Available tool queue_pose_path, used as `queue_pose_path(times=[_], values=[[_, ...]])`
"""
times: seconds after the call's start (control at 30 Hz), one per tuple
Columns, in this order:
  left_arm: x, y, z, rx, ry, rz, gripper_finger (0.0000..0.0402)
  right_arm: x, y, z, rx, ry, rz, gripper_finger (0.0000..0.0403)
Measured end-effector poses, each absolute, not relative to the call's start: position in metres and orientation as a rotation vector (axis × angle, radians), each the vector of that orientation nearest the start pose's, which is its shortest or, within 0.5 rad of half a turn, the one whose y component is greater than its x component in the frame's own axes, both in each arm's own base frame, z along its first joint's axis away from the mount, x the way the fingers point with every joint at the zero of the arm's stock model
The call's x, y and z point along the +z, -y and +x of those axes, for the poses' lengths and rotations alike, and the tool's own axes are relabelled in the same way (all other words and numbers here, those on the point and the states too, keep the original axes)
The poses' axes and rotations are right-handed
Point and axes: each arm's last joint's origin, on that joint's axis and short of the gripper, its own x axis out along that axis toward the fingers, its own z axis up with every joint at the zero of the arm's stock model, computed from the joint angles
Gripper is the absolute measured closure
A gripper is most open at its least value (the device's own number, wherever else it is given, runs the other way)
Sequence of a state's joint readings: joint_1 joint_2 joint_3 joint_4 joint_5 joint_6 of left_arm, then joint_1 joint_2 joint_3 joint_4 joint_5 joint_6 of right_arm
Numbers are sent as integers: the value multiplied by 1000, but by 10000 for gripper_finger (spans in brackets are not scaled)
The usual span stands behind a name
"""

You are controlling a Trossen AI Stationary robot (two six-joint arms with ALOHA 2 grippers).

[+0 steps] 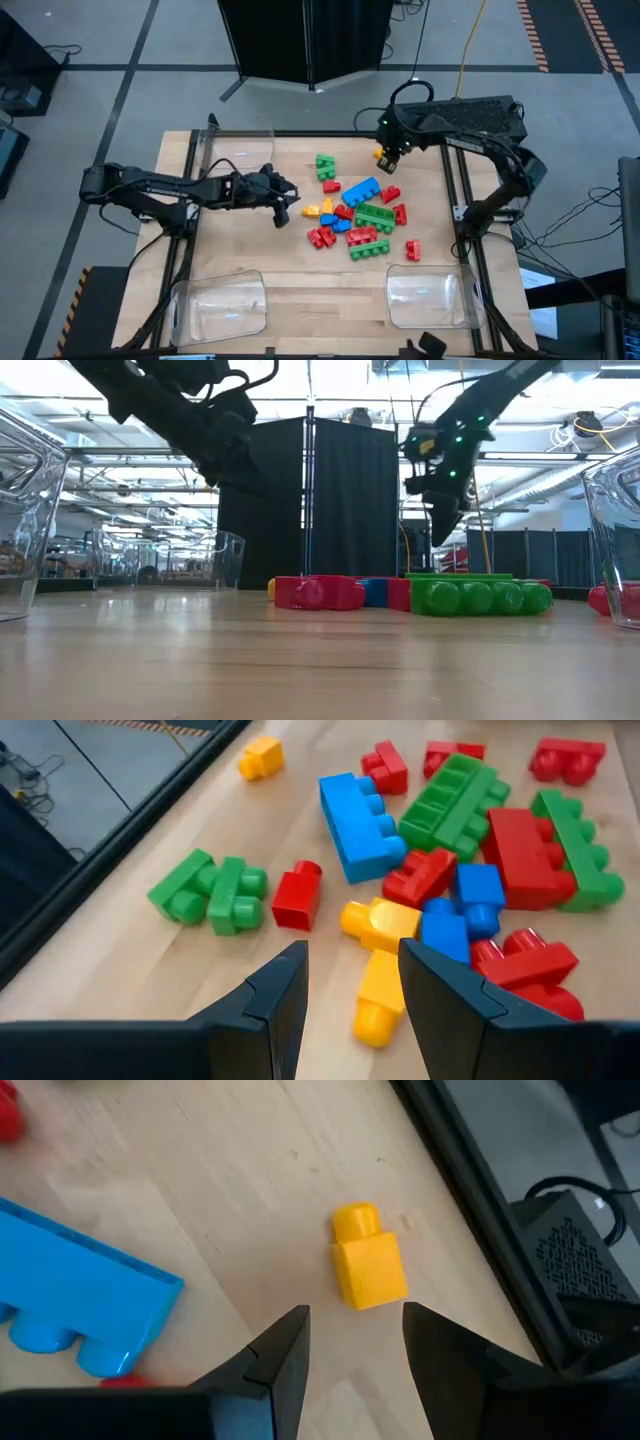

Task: Sort blocks by size
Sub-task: Put the one-stud yellow game piece into the top transparent bin

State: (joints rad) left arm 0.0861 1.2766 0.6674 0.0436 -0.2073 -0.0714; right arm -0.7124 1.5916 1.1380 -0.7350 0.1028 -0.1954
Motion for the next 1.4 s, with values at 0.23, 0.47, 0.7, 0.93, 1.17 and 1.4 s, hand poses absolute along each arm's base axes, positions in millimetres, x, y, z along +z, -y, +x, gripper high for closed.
queue_pose_path(times=[0.23, 0.47, 0.7, 0.93, 1.17, 1.4], values=[[213, -18, 259, 269, -560, -22, 243, 205, 223, 253, -571, -1360, 277, 223], [213, -16, 259, 264, -564, -19, 243, 203, 235, 266, -625, -1444, 306, 159], [213, -17, 259, 291, -562, -10, 243, 192, 246, 274, -597, -1547, 331, 122], [213, -17, 259, 294, -561, -9, 243, 176, 254, 282, -574, -1623, 322, 121], [214, -17, 259, 309, -550, 8, 243, 175, 258, 286, -594, -1634, 309, 121], [218, -18, 261, 310, -512, 41, 243, 176, 254, 281, -597, -1692, 351, 122]])
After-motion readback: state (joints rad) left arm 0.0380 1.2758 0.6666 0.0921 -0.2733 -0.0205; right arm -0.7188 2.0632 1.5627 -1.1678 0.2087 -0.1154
